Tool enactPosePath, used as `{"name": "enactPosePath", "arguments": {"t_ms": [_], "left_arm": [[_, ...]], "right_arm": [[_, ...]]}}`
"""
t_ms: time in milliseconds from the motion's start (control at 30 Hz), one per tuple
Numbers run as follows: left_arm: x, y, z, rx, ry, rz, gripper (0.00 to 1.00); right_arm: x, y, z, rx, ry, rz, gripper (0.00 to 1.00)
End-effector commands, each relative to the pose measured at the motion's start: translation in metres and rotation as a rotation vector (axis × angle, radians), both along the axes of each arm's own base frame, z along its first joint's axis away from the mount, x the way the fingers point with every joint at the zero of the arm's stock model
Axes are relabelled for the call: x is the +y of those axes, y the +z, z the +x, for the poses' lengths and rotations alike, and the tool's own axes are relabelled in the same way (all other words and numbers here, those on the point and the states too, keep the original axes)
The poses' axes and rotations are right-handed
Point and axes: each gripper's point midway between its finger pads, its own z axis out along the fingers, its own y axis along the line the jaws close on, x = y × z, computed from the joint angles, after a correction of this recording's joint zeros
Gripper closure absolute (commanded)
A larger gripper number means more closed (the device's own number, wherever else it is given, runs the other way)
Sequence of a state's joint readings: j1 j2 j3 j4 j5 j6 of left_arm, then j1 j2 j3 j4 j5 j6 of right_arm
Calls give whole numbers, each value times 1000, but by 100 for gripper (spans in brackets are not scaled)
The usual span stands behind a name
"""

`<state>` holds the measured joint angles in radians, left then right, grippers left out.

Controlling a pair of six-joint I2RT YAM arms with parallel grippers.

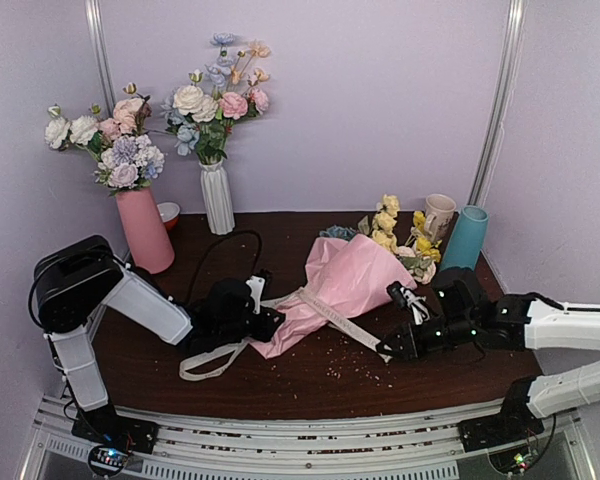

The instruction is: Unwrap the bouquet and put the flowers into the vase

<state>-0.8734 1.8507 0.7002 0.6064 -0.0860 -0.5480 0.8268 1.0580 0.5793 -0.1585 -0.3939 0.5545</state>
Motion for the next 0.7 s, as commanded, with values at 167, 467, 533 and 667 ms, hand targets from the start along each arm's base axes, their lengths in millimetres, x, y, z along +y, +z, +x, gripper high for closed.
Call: {"name": "enactPosePath", "arguments": {"t_ms": [167,467,533,667], "left_arm": [[8,15,14,-50,31,16,75],[4,18,9,-51,-5,-7,75],[4,19,8,-51,-10,-12,75],[2,20,6,-52,-22,-21,75]], "right_arm": [[-7,-51,-5,135,-87,-21,99],[36,-6,24,-3,63,-16,48],[46,9,37,-49,62,-3,39],[71,28,64,-102,45,34,35]]}}
